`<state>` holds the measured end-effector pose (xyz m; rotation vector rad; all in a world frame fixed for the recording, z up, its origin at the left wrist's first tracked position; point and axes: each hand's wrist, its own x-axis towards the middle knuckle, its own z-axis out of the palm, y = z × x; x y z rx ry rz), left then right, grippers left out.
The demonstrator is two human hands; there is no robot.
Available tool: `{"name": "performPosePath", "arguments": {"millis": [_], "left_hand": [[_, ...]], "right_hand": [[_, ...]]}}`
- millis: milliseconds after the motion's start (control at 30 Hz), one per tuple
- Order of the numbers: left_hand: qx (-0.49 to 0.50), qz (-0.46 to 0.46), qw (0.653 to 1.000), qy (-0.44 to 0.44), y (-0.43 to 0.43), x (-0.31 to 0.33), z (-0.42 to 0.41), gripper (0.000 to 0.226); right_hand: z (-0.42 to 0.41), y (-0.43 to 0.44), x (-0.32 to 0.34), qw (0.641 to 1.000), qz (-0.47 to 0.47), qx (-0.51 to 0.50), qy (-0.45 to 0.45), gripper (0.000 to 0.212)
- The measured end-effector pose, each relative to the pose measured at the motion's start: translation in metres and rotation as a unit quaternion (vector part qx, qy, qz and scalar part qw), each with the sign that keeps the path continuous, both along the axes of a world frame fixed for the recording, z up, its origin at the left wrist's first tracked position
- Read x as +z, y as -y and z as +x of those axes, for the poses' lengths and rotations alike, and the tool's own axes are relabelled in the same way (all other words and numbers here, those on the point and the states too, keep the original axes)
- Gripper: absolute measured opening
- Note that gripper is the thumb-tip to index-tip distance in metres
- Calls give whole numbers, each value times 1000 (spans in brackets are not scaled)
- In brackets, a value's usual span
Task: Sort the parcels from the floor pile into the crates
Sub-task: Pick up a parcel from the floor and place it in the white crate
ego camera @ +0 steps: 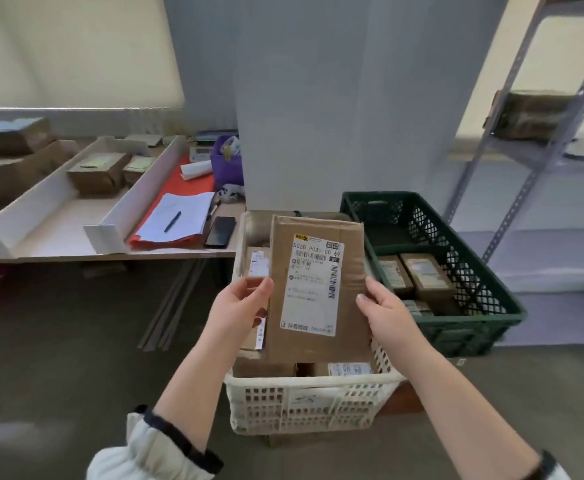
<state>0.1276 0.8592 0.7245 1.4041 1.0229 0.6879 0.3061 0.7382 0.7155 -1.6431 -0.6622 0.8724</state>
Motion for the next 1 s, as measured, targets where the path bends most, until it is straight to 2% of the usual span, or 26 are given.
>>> {"name": "performPosePath", "arguments": {"millis": [100, 200, 367, 567, 733, 867, 1000], "left_hand": [[-45, 14, 999, 15, -10, 2, 27, 11], [-77, 11, 997, 27, -19, -2, 52, 17], [-96, -20, 995, -3, -30, -31, 81, 15], [-71, -83, 989, -99, -39, -91, 104, 17], [-21, -139, 975, -170, -30, -136, 115, 21], [-5, -121, 965, -234, -36, -154, 122, 20], [-12, -108, 954, -279, -42, -161, 126, 22]], "right_hand": [[21, -2, 2, 999, 8, -46, 4, 44], [43, -3, 1, 997, -2, -75, 10, 44], [73, -8, -20, 996, -45, -81, -7, 41], [105, -31, -75, 987, -152, -19, -38, 35], [124, -43, -128, 968, -237, 47, -72, 39], [134, -57, -148, 957, -255, 89, -103, 32], [135, -64, -159, 947, -280, 104, -118, 36]]}}
